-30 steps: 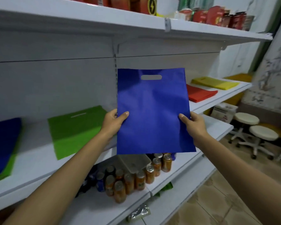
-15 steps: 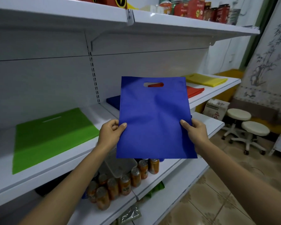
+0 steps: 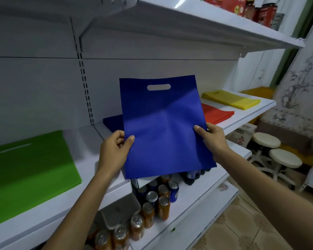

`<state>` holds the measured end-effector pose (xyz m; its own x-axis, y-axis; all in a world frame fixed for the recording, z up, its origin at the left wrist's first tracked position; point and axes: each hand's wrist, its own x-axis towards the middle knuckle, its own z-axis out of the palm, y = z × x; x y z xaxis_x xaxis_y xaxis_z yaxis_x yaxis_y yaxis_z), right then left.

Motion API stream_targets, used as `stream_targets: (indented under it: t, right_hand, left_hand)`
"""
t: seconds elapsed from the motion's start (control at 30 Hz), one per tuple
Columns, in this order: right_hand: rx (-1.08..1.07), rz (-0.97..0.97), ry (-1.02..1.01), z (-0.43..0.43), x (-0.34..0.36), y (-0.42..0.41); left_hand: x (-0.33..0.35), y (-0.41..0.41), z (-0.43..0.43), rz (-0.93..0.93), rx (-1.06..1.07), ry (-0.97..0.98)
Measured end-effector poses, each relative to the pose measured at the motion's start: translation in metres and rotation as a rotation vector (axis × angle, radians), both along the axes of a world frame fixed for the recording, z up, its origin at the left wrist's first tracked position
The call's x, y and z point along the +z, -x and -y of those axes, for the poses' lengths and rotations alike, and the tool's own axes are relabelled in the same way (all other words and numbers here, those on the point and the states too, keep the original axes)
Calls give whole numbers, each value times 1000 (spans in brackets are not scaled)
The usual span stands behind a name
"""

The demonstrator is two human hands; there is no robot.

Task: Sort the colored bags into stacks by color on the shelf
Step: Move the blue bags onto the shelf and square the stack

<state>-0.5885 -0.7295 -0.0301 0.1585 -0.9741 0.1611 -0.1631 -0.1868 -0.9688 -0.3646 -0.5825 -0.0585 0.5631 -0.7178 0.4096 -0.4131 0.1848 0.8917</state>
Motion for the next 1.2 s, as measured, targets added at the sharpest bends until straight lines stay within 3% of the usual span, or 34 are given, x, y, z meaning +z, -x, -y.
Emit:
stream_targets:
  t: [0.27,0.47,0.8,0.93,1.2]
  right_hand:
    - [107,-68,44,67,-2,-46]
    - [180,-292,25,110,-5,-72]
    - [222,-514,190,136,-11,-91]
    - [320,-713,202,154,-16,-90]
    - [446,-713,168,185,-26,-90]
  left_hand:
    - [5,-38,37,292,142,-118]
    - [-9,-43,36,503,195,-383]
    - [-16,-49,40,600,302,-541]
    - [-23,-49,44,555,362,-595]
    - [-21,-40,55,479,440,-661]
